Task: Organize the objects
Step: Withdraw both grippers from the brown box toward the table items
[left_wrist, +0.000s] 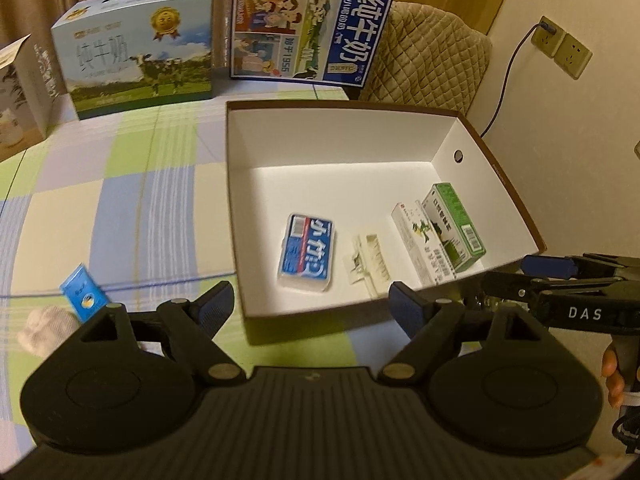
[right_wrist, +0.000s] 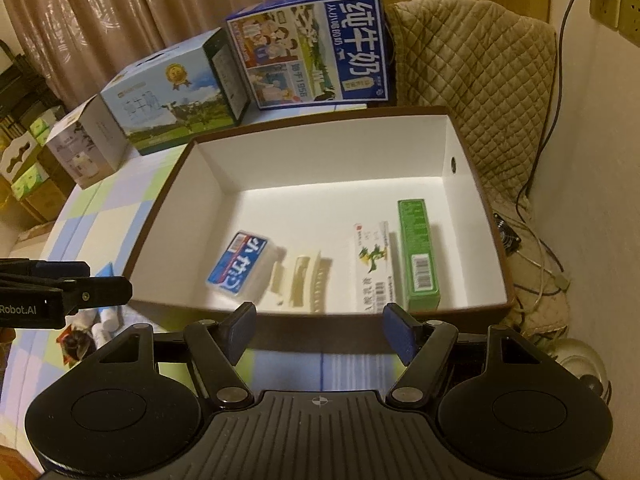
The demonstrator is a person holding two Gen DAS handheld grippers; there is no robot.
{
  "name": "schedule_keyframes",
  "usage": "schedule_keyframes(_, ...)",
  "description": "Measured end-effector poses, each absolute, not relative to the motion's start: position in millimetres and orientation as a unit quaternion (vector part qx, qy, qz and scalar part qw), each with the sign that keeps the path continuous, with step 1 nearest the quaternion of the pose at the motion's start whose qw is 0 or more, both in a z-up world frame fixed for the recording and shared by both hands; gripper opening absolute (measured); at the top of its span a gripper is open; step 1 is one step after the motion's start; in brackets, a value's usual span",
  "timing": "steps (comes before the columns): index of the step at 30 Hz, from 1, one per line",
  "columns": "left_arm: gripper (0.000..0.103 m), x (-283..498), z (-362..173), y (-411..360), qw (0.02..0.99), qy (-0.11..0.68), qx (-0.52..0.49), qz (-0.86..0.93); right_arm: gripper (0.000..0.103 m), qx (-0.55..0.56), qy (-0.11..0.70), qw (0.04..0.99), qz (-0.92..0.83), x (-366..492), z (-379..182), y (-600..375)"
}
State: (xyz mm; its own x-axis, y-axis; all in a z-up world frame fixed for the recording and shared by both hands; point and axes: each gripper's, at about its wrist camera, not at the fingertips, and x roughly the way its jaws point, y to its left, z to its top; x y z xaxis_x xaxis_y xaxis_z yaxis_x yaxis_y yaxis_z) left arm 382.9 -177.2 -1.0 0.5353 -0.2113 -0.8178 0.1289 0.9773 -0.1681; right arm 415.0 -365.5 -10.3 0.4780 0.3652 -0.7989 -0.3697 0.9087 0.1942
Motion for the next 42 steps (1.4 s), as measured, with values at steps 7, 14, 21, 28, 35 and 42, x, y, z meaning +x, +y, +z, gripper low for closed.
schedule_keyframes(7, 0.081, 349, 0, -149, 0.876, 0.472, -0.054, -0.087, 0.067, -0.006, 0.464, 0.858, 0.221, 386, -8, -349)
schedule_keyframes(14, 0.082, 319, 0, -111, 0.876, 0.473, -0.066, -0.064, 0.067, -0.012, 0.467, 0.854, 0.23, 361, -9, -330)
schedule_keyframes(21, 0.082, 288, -5, -77, 0.876, 0.474, -0.073, -0.042, 0.067, -0.02, 0.472, 0.847, 0.242, 338, -13, -309)
schedule_keyframes(28, 0.082, 257, -21, -39, 0.867, 0.491, -0.081, -0.015, 0.067, -0.029, 0.489, 0.832, 0.26, 317, -27, -284)
schedule_keyframes(35, 0.082, 233, -36, -13, 0.857, 0.508, -0.089, 0.004, 0.067, -0.041, 0.504, 0.816, 0.279, 299, -42, -257)
schedule_keyframes(42, 0.081, 214, -51, 11, 0.846, 0.523, -0.097, 0.028, 0.067, -0.055, 0.522, 0.797, 0.298, 283, -61, -228)
